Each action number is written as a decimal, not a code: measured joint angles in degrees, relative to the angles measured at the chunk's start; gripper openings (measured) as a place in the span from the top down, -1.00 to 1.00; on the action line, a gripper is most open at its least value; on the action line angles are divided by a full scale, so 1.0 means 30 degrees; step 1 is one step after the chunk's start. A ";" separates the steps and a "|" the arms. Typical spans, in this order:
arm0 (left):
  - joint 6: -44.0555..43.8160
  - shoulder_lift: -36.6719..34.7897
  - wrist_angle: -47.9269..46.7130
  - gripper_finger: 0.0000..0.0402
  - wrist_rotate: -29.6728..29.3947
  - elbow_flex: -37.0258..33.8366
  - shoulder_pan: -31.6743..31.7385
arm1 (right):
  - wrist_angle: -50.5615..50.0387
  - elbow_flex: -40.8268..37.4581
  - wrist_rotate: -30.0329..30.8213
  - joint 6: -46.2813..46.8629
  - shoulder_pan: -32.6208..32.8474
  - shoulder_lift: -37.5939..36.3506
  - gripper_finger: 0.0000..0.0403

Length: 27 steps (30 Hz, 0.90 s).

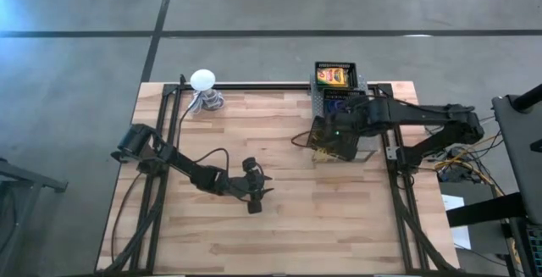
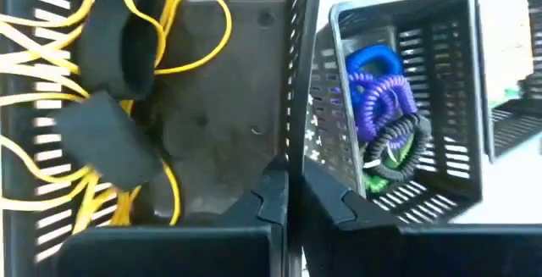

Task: Pick & Place Office Desk Supplies
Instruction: Adjust the black bin on the shelf

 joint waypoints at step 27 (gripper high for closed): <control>-0.0641 -0.6284 -0.7838 0.16 -0.1545 -0.0036 -0.1844 | 1.4740 -0.3285 -1.3066 0.6850 0.7331 0.5761 0.96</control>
